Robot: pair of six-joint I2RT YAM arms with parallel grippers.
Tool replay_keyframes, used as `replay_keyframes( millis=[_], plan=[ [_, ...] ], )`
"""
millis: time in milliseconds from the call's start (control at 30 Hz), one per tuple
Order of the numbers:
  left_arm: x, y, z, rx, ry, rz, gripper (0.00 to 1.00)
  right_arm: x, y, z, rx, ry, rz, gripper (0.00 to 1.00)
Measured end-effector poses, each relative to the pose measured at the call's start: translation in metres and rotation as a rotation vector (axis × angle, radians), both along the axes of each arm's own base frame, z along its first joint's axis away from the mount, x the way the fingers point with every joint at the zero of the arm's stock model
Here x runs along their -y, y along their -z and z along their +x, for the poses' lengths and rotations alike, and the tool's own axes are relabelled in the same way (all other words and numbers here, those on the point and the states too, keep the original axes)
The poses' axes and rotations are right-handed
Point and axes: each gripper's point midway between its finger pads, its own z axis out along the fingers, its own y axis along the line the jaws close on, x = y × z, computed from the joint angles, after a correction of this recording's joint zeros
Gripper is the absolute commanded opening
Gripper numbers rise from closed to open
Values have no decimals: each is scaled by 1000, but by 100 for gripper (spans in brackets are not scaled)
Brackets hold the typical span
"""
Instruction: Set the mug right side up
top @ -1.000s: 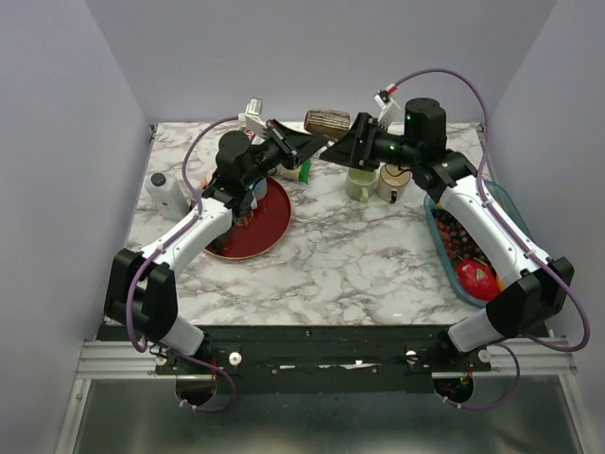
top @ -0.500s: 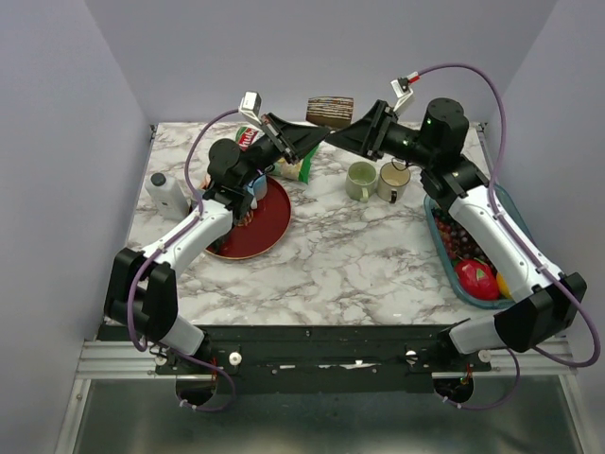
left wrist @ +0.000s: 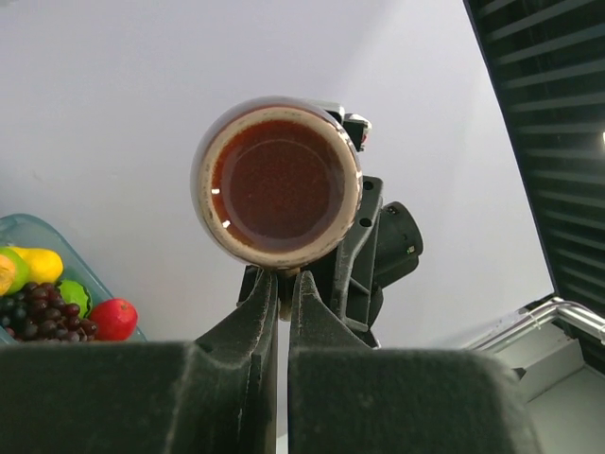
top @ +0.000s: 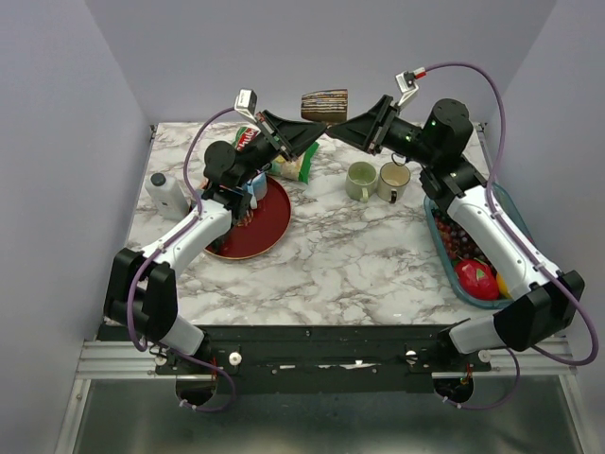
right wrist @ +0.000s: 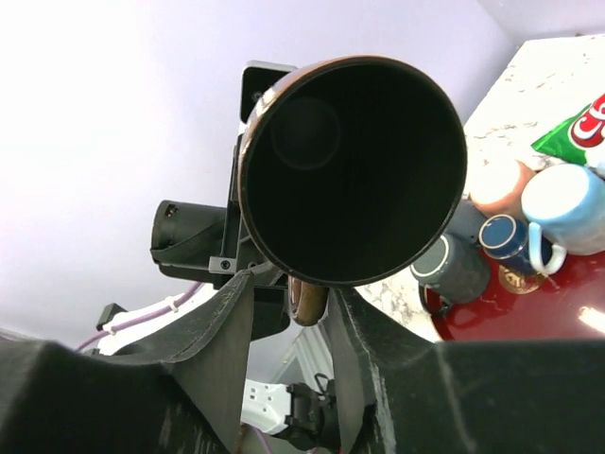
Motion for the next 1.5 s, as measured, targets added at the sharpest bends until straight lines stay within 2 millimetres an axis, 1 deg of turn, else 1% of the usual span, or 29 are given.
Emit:
replay_keyframes(
  millis=[33,100,133,200,233,400,433,467,500,567,600,700,767,833,900,967,1067,1167,1267,1367,1433,1500],
  plan=[
    [0,0,0,1,0,0,0,0,0,1,-4,0,4,37],
    [-1,-1,0,3,-1,-2,0,-1,1,3,-12,-1,10,33],
    [-1,-1,0,5,-2,-2,0,-2,1,4,-16,-1,12,25],
    [-1,-2,0,10,-3,-5,0,-2,2,6,-21,0,16,15],
    [-1,-2,0,11,-3,-4,0,-2,3,7,-27,0,19,1],
    [-3,-1,2,14,-13,2,0,-3,5,11,-54,-1,31,1],
    [-3,-1,2,14,-15,3,4,-3,5,11,-54,-1,32,1],
    [-3,0,3,16,-15,5,12,-3,5,11,-53,-1,32,1],
    [-3,0,3,19,-17,7,34,-3,5,11,-52,0,32,1],
    [-3,0,3,29,-21,14,53,-3,6,11,-50,2,31,1],
    [-2,2,3,37,-21,26,67,-3,7,12,-49,3,28,1],
    [4,13,1,46,-16,83,84,-3,12,14,-54,15,17,1],
    [7,22,1,42,-22,131,90,-2,16,16,-56,31,2,1],
    [7,32,0,45,-44,201,99,0,22,19,-48,57,-25,1],
    [4,39,-2,53,-80,274,99,4,30,24,-48,93,-69,1],
    [-4,45,-5,77,-136,365,99,10,43,31,-57,142,-131,1],
    [-25,50,-8,111,-255,502,99,23,61,41,-73,234,-261,1],
    [-49,57,-12,126,-371,628,99,37,70,50,-64,320,-373,1],
    [-71,69,-13,117,-465,737,99,46,86,55,-67,379,-477,1],
    [-94,94,-7,55,-554,874,99,38,117,57,-81,394,-603,1],
    [-106,112,-3,0,-590,963,99,27,145,55,-97,383,-695,1],
    [-118,128,0,-54,-618,1036,99,21,172,55,-117,379,-782,1]
  ],
)
